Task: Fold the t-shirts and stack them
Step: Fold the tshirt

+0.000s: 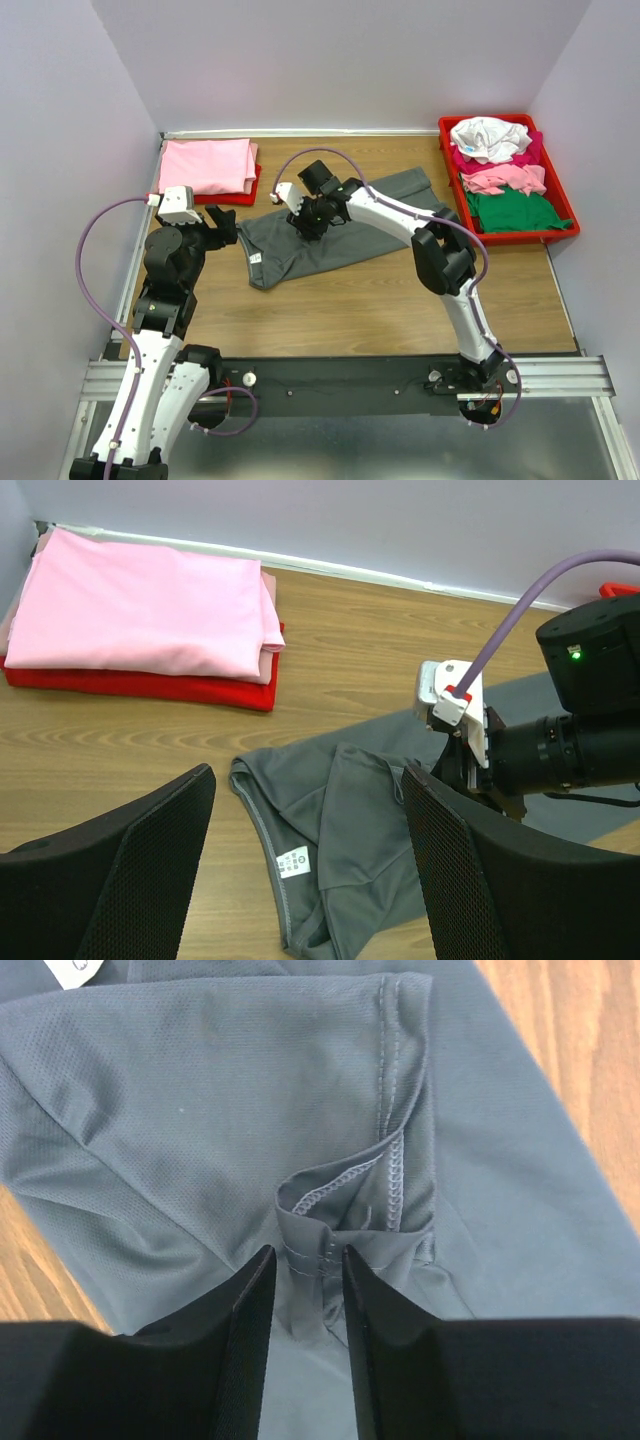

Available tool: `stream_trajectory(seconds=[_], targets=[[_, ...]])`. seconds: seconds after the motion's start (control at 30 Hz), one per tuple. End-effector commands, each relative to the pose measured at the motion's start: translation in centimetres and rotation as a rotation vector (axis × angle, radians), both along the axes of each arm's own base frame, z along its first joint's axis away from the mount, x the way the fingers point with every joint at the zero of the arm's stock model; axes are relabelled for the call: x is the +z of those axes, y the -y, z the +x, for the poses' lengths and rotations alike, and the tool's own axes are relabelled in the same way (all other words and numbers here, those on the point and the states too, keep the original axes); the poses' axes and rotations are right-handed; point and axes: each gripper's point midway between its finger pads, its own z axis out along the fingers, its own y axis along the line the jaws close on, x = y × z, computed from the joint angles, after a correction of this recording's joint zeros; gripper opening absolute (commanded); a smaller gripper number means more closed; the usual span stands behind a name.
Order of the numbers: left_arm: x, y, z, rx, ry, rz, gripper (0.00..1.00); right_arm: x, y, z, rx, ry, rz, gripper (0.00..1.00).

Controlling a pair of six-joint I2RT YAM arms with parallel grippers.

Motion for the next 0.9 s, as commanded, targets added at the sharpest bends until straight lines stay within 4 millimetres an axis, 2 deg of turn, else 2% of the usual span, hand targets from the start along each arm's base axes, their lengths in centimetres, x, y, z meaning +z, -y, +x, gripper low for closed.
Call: stream_trajectory(seconds=[0.0,0.1,0.3,0.43,0.63,0.73,0.8,0.83,0.87], targets=[[0.4,0.3,0.0,-0.017,0.023,-0.002,0.83,-0.6,-0.4,-0.2,-0.001,-0.014,-0.018,0.33],[0.4,0.3,0.1,-0.017,0.023,0.0,0.83,-0.3,-0.3,0.0,-0.005,-0.002,-0.021,0.19],[0.4,0.2,0.1,-0.016,0.022,0.0,0.83,2.2,0.5,1.4,-0.044,0.088,-0.035,0.09],[0.4,0.3,0.1,-0.019,0.022,0.0,0.83,2.2,1.0,2.3,-0.086,0.124,-0.059,0.0],[0.3,0.2,0.1,-0.016,0.019,0.001,0.83,0.8,2.4,3.3,-0.174,0.164,-0.108,0.0],[0.2,0.3,0.1,-0.017,0.016,-0.001,0.83,1.3,2.4,3.6,-0.205,0.184,-0.089,0.01],[0.3,0.3,0.1,-0.019,0.017,0.001,0.83,1.4,2.9,4.0,-0.238,0.205,-0.098,0.08],[0.3,0.3,0.1,-0.019,0.017,-0.001,0.83,1.3,3.0,4.1,-0.246,0.207,-0.101,0.2],[0.2,0.3,0.1,-0.019,0.016,0.001,0.83,1.3,3.0,4.1,-0.251,0.206,-0.099,0.23]])
